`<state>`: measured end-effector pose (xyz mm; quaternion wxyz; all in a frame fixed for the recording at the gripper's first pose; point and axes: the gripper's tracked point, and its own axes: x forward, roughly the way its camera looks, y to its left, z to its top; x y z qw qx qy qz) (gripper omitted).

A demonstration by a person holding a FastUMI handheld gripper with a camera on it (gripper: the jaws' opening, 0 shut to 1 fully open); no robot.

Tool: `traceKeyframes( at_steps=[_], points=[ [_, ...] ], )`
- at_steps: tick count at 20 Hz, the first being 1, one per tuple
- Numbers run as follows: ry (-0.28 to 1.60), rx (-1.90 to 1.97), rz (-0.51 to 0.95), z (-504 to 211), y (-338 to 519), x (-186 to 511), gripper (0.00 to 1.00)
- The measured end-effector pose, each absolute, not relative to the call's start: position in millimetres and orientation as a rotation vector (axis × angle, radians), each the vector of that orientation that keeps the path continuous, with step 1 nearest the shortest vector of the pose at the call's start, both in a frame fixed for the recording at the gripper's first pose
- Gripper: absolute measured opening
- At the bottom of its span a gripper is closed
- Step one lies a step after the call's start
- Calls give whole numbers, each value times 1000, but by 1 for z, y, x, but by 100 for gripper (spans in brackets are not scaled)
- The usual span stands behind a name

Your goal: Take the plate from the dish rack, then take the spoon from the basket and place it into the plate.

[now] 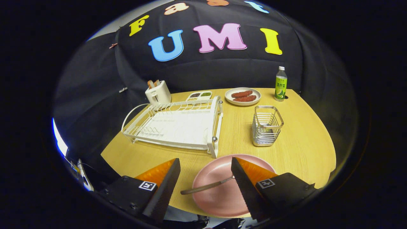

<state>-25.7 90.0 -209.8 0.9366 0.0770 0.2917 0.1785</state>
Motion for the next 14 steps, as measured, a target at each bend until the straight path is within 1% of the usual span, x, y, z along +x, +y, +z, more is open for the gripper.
traceKeyframes(
  at_steps=[3, 10, 14],
  points=[
    [482, 175, 306, -157, 75, -16, 98],
    [135, 137, 161, -13, 23, -3, 98],
    [15, 155, 104, 39, 1, -13, 98]
  ],
)
